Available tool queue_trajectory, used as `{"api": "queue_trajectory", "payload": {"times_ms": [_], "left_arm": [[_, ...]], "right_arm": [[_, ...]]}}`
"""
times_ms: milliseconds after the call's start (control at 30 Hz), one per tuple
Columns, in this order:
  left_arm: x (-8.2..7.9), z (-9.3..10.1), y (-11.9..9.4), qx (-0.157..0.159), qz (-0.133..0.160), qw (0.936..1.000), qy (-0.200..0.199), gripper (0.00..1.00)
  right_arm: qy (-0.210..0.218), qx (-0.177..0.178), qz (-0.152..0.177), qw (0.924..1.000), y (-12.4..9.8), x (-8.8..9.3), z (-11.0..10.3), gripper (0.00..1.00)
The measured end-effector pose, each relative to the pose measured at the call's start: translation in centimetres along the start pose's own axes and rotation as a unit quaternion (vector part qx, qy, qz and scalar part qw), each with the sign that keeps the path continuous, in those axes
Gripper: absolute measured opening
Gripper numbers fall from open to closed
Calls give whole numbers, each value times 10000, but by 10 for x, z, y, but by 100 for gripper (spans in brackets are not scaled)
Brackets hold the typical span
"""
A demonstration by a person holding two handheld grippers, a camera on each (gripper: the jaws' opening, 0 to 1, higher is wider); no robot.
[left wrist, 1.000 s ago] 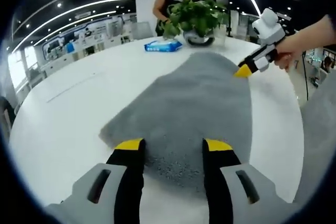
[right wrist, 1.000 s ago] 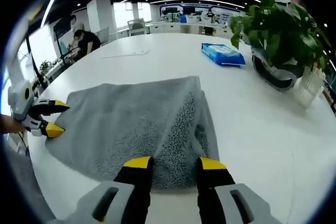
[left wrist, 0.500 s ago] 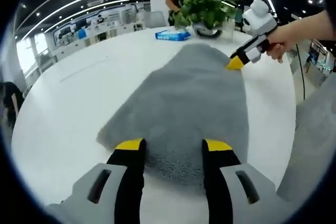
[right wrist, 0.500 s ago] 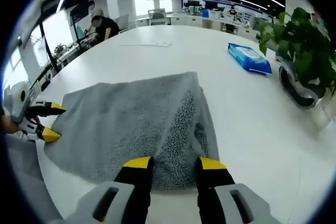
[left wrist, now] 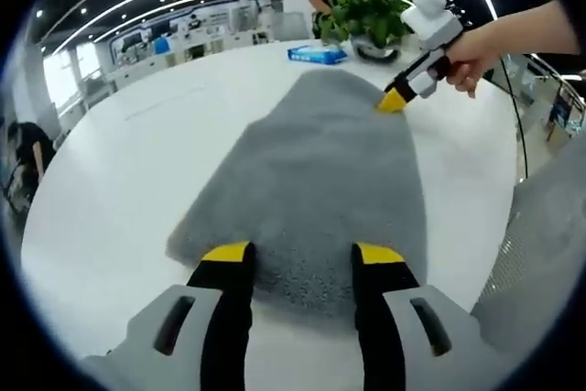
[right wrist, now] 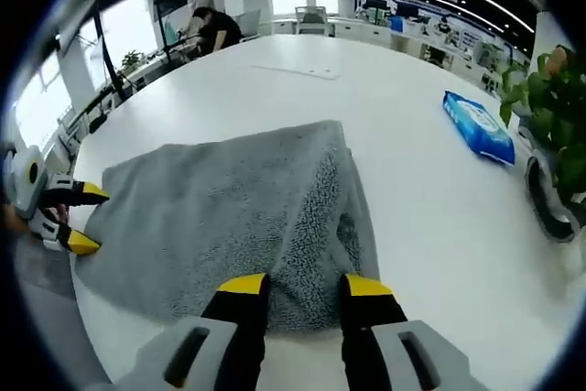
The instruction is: Open the folded towel by lifting each exposed corner and separating the folded layers until the towel lies flat within the target outline without major curled edges
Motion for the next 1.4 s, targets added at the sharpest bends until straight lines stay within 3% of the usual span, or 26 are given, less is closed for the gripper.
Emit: {"api": "queue_trajectory", "payload": {"times_ms": [200, 367, 567, 1067, 1200, 1400], "left_arm": [[3, 2, -2, -67, -35, 9999, -135, 41], [7, 3, -5, -110, -129, 9995, -262, 39], [9, 4, -7, -123, -20, 9994, -330, 38], [10, 8, -8, -186, -218, 9984, -498, 37], [9, 8, -7, -197, -223, 9981, -543, 36], [8, 9, -6, -200, -263, 9978, -578, 35]], "right_arm": [[-324, -75, -177, 9993, 7, -15, -2, 28], [-591, -181, -35, 9981, 15, -32, -7, 28], [-963, -350, -141, 9946, 25, -51, -4, 27], [-1801, -576, -365, 9813, 38, -95, -27, 26], [-1967, -536, -671, 9767, 41, -102, -34, 26], [-2179, -585, -826, 9707, 42, -109, -39, 26]]}}
Point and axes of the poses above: the point that each gripper's makers call its tool centre point, and the gripper's own axes: y roughly forward along the fingers, z roughly to its right, x roughly out of its underside, the point moved 2 cm from there along -y, roughly backward along the fingers, and after that the axes turned 14 degrees about -z, right-handed, at the moved point
